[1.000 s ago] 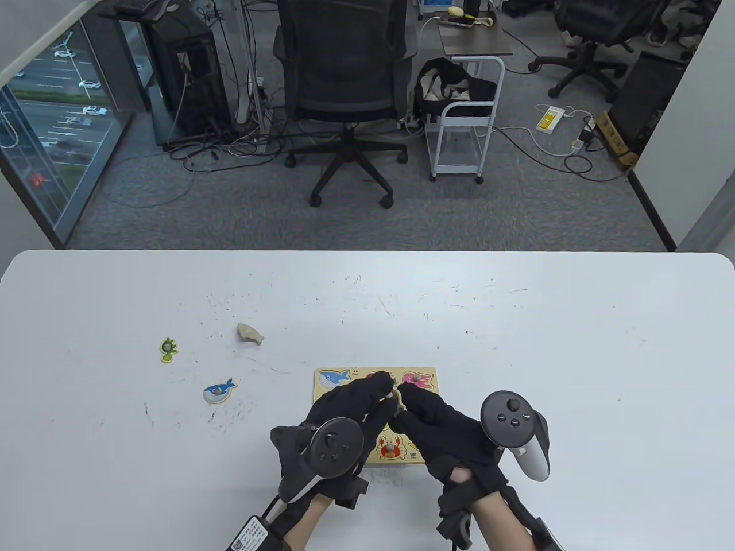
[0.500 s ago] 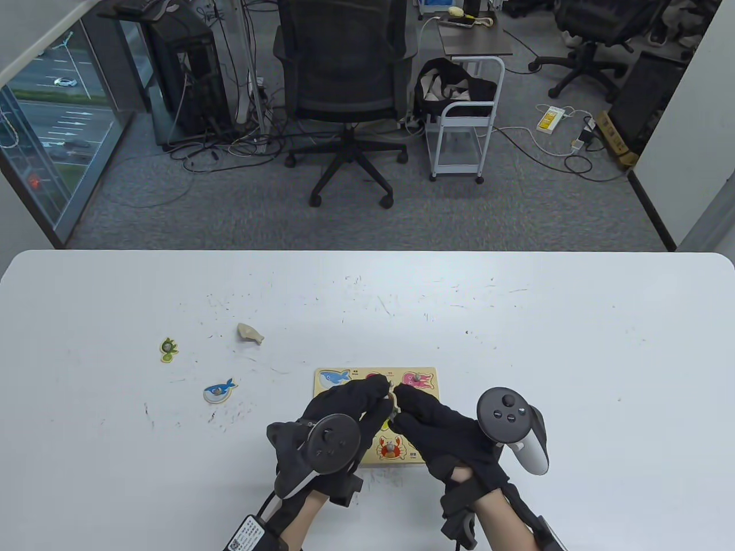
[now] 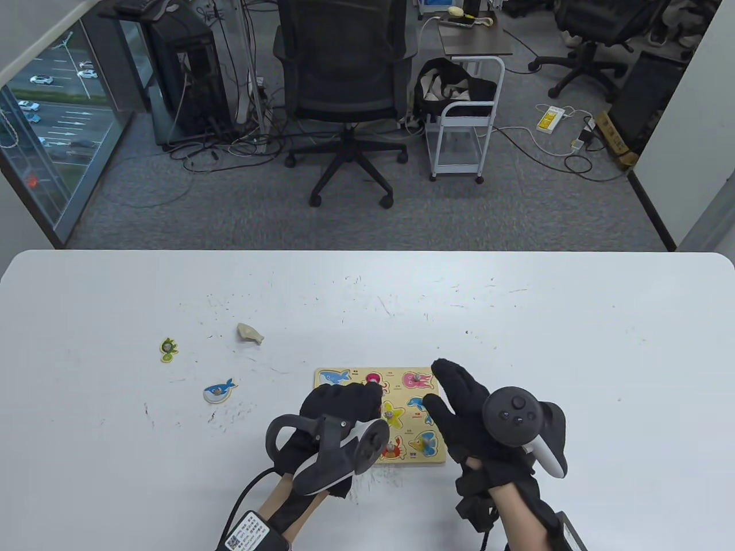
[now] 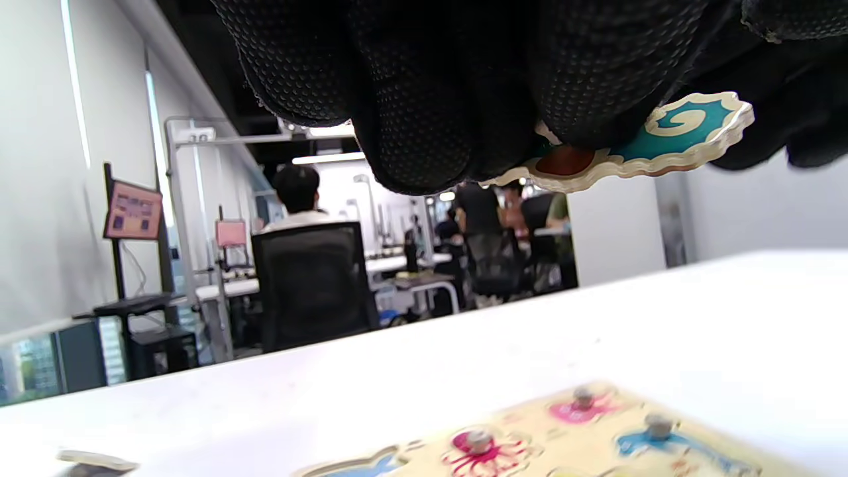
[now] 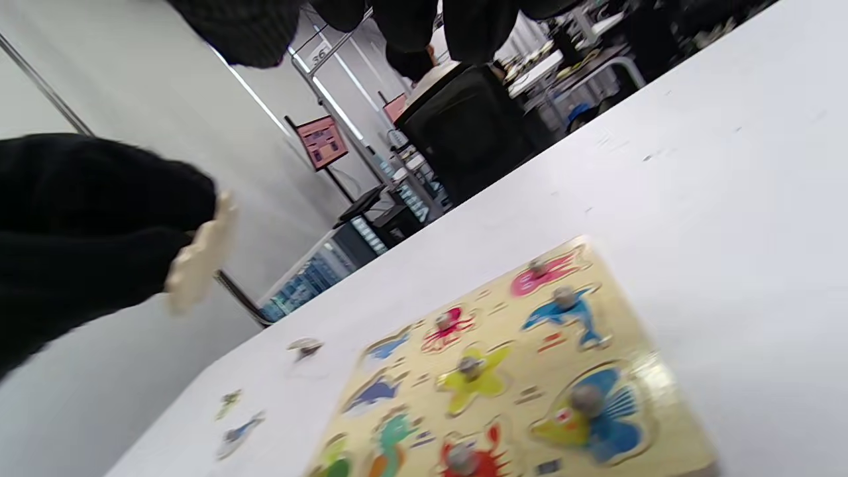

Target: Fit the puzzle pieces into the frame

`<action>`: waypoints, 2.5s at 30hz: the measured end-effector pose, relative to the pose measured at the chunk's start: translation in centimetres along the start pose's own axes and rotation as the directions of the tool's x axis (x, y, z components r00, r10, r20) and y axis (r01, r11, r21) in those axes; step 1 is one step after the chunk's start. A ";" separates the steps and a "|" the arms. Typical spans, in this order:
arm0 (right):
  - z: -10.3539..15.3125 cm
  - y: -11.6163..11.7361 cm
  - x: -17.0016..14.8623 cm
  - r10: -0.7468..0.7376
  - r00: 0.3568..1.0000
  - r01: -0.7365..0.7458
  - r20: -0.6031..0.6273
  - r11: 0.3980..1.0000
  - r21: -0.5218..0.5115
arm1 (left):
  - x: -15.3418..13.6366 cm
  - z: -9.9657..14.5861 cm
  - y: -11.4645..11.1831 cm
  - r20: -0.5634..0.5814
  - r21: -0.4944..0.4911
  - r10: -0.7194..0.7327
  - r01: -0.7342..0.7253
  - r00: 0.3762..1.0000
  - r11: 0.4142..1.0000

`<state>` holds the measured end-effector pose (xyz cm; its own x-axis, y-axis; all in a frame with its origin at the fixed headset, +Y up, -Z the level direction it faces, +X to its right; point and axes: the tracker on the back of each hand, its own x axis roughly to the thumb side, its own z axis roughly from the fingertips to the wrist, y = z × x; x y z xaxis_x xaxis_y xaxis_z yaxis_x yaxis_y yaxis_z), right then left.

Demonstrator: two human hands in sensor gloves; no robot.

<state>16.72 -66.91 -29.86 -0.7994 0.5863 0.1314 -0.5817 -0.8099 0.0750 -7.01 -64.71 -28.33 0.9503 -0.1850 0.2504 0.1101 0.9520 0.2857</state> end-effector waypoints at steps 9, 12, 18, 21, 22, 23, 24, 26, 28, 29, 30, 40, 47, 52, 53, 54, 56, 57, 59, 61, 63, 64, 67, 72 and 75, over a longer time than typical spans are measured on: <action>0.0 -2.2 -2.5 0.238 0.950 -0.267 -0.204 0.955 -0.130 | 0.6 -0.4 -1.4 0.085 -0.128 -0.188 0.198 0.979 0.972; 0.2 -2.9 -2.9 0.197 0.958 -0.228 -0.209 0.964 -0.137 | 0.8 -0.9 -2.1 0.104 -0.185 -0.193 0.210 0.976 0.960; 0.2 -3.1 -3.1 0.181 0.961 -0.212 -0.210 0.968 -0.135 | 1.8 -2.0 -4.0 0.137 -0.279 -0.229 0.259 0.964 0.925; 0.1 -2.9 -3.0 0.185 0.962 -0.212 -0.199 0.970 -0.121 | 2.5 -2.3 -5.1 0.152 -0.306 -0.241 0.278 0.959 0.911; 0.1 -2.9 -3.0 0.185 0.963 -0.211 -0.198 0.970 -0.119 | 2.7 -2.4 -5.6 0.157 -0.314 -0.246 0.284 0.957 0.906; 0.1 -2.9 -3.0 0.184 0.963 -0.210 -0.196 0.971 -0.118 | 2.9 -2.4 -5.9 0.161 -0.321 -0.253 0.293 0.954 0.901; 0.1 -2.9 -3.0 0.184 0.963 -0.209 -0.195 0.971 -0.118 | 3.1 -2.5 -6.3 0.167 -0.325 -0.263 0.305 0.950 0.895; 0.1 -2.9 -3.0 0.179 0.966 -0.202 -0.187 0.973 -0.114 | 3.4 -2.5 -7.2 0.180 -0.326 -0.285 0.330 0.942 0.886; 0.0 -2.8 -3.0 0.172 0.971 -0.190 -0.167 0.976 -0.102 | 3.7 -2.5 -8.1 0.194 -0.341 -0.299 0.350 0.934 0.872; 0.0 -2.7 -2.9 0.173 0.971 -0.191 -0.166 0.976 -0.100 | 3.8 -2.5 -8.6 0.202 -0.352 -0.307 0.362 0.930 0.863; 0.0 -2.7 -2.9 0.178 0.970 -0.196 -0.167 0.975 -0.101 | 3.9 -2.5 -8.9 0.207 -0.356 -0.312 0.368 0.927 0.859; -0.1 -2.6 -2.9 0.177 0.971 -0.194 -0.159 0.977 -0.094 | 4.0 -2.8 -10.9 0.195 -0.381 -0.331 0.383 0.923 0.842; -0.1 -2.5 -2.8 0.183 0.970 -0.198 -0.158 0.976 -0.085 | 4.0 -2.7 -10.3 0.195 -0.376 -0.339 0.389 0.921 0.841; -0.2 -2.4 -2.7 0.186 0.969 -0.201 -0.159 0.976 -0.078 | 3.9 -2.6 -10.2 0.191 -0.373 -0.337 0.386 0.922 0.844; -0.2 -2.4 -2.7 0.187 0.969 -0.201 -0.159 0.977 -0.077 | 3.9 -2.6 -10.1 0.192 -0.372 -0.337 0.386 0.922 0.844; -0.2 -2.3 -2.7 0.187 0.969 -0.201 -0.159 0.977 -0.075 | 3.9 -2.6 -10.1 0.192 -0.373 -0.337 0.387 0.922 0.844; -0.2 -2.3 -2.7 0.188 0.969 -0.201 -0.160 0.977 -0.073 | 3.8 -2.5 -10.0 0.191 -0.372 -0.336 0.385 0.922 0.845; -0.2 -2.3 -2.7 0.188 0.969 -0.201 -0.160 0.977 -0.072 | 3.8 -2.5 -9.9 0.192 -0.371 -0.337 0.386 0.922 0.845; -0.2 -2.3 -2.7 0.189 0.969 -0.202 -0.161 0.977 -0.070 | 3.8 -2.5 -9.9 0.194 -0.368 -0.340 0.390 0.920 0.844; -0.2 -2.2 -2.7 0.190 0.969 -0.203 -0.160 0.977 -0.068 | 3.9 -2.5 -9.8 0.201 -0.371 -0.341 0.393 0.918 0.841; -0.3 -2.2 -2.6 0.192 0.968 -0.204 -0.160 0.977 -0.066 | 3.9 -2.4 -9.8 0.206 -0.368 -0.349 0.403 0.914 0.838; -0.3 -2.2 -2.6 0.192 0.968 -0.204 -0.160 0.977 -0.065 | 4.0 -2.4 -9.8 0.207 -0.367 -0.353 0.407 0.912 0.836; -0.3 -2.2 -2.6 0.193 0.968 -0.205 -0.160 0.977 -0.062 | 4.0 -2.4 -9.8 0.206 -0.368 -0.357 0.410 0.911 0.835; -0.3 -2.2 -2.6 0.192 0.968 -0.204 -0.158 0.977 -0.059 | 4.0 -2.3 -9.5 0.203 -0.373 -0.367 0.418 0.908 0.828; -0.3 -2.2 -2.6 0.191 0.969 -0.202 -0.157 0.978 -0.060 | 4.0 -2.2 -9.4 0.201 -0.384 -0.370 0.421 0.907 0.822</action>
<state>20.02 -66.70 -30.71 -0.9092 0.4162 -0.0133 -0.4161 -0.9093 -0.0125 -3.58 -73.88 -32.05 0.7626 -0.5693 0.3071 0.6019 0.7984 -0.0148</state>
